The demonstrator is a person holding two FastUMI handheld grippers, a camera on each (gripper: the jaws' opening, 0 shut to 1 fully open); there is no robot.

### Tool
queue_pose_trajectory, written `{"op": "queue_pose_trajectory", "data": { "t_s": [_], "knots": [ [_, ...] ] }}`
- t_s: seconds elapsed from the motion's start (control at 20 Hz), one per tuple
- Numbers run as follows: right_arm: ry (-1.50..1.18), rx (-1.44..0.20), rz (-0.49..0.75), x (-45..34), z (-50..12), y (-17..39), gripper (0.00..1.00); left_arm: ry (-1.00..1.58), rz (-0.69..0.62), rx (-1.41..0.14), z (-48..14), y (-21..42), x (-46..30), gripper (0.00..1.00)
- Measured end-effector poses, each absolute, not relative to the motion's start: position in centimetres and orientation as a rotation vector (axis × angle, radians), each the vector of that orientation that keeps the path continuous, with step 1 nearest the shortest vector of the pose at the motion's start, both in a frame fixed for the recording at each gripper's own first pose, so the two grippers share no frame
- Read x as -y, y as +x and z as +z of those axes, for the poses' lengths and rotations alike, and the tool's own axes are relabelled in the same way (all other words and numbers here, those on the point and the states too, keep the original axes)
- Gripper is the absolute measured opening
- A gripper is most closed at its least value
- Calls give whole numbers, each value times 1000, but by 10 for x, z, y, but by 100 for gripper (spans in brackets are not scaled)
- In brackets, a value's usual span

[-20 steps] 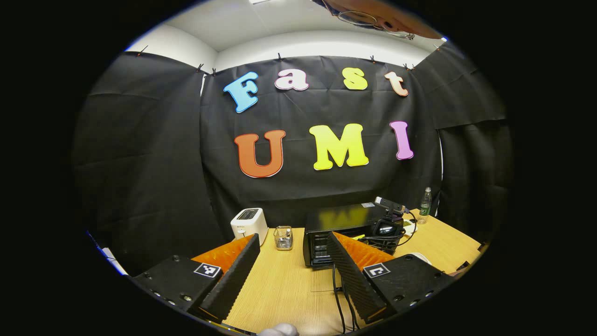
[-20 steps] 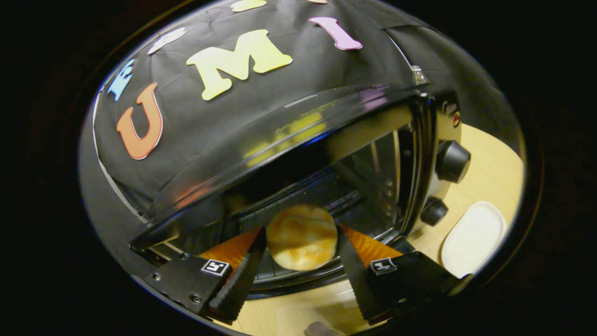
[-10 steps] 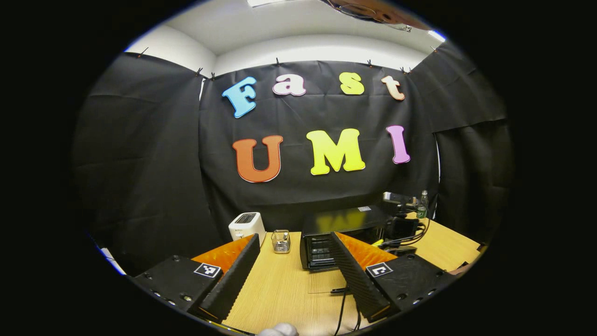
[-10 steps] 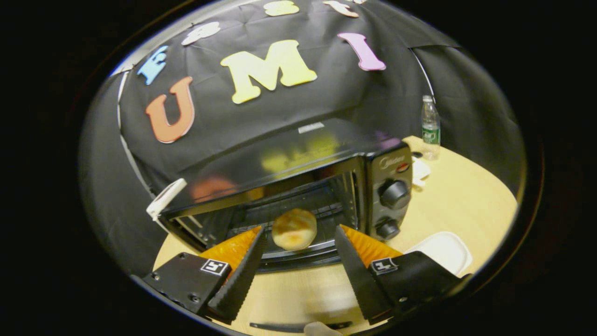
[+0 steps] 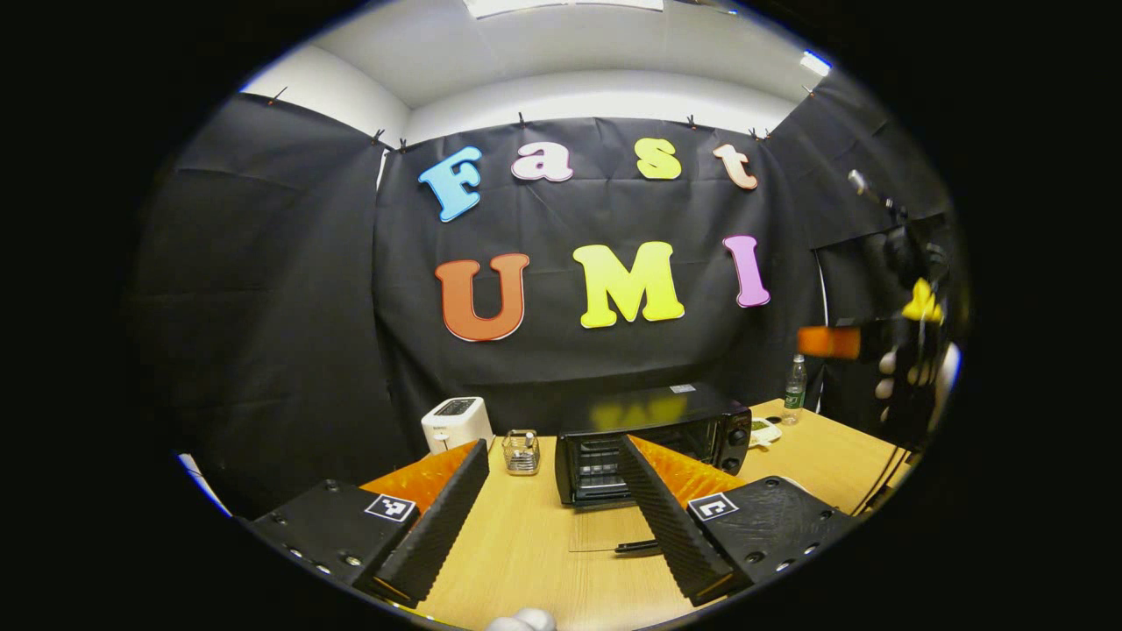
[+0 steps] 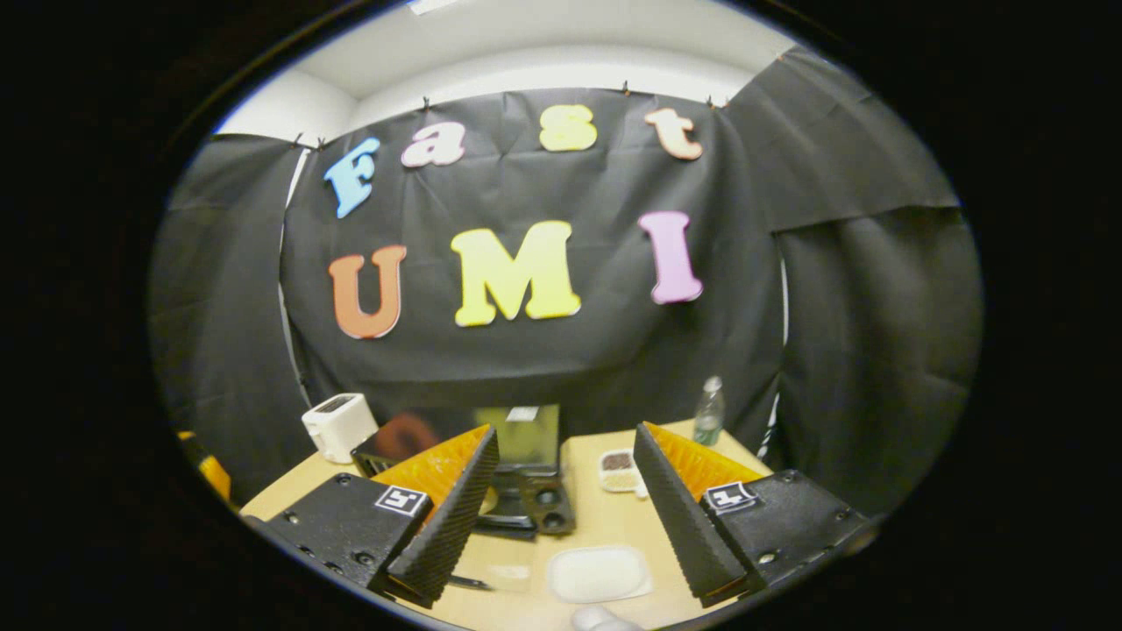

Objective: Open the electric oven with the left hand, put the food in, and close the electric oven.

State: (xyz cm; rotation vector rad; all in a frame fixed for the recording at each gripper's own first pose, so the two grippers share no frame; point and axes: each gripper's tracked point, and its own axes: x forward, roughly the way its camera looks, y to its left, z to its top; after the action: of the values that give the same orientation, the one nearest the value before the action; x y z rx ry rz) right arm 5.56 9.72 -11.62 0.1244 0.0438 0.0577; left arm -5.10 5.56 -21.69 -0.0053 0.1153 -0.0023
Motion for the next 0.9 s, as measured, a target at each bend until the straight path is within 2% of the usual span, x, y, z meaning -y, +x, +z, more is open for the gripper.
{"op": "queue_pose_trajectory", "data": {
  "t_s": [0.05,0.15,0.2,0.3,0.5,0.7,0.75,0.8,0.85,0.9],
  "knots": [
    [133,-24,39,-81,-103,46,96,-20,-11,-136,-232,-51,-48,89],
    [103,32,12,-54,-74,27,96,-43,-16,-173,-257,-49,-35,89],
    [81,51,5,-45,-64,18,96,-60,-32,-196,-271,-48,-24,97],
    [110,63,12,-35,-49,0,96,-65,-60,-211,-295,-46,-3,97],
    [142,75,14,-15,-26,-16,96,-87,-115,-388,-377,-52,41,96],
    [124,68,9,-2,-22,-12,97,-85,-140,-518,-432,-46,70,96],
    [124,64,8,0,-21,-10,96,-84,-147,-532,-439,-44,73,100],
    [124,56,7,2,-23,-9,96,-89,-142,-534,-442,-38,73,89],
    [122,49,6,4,-26,-7,96,-95,-146,-542,-447,-31,78,89],
    [124,37,5,5,-29,-5,96,-87,-146,-550,-452,-27,79,100]
  ]
}}
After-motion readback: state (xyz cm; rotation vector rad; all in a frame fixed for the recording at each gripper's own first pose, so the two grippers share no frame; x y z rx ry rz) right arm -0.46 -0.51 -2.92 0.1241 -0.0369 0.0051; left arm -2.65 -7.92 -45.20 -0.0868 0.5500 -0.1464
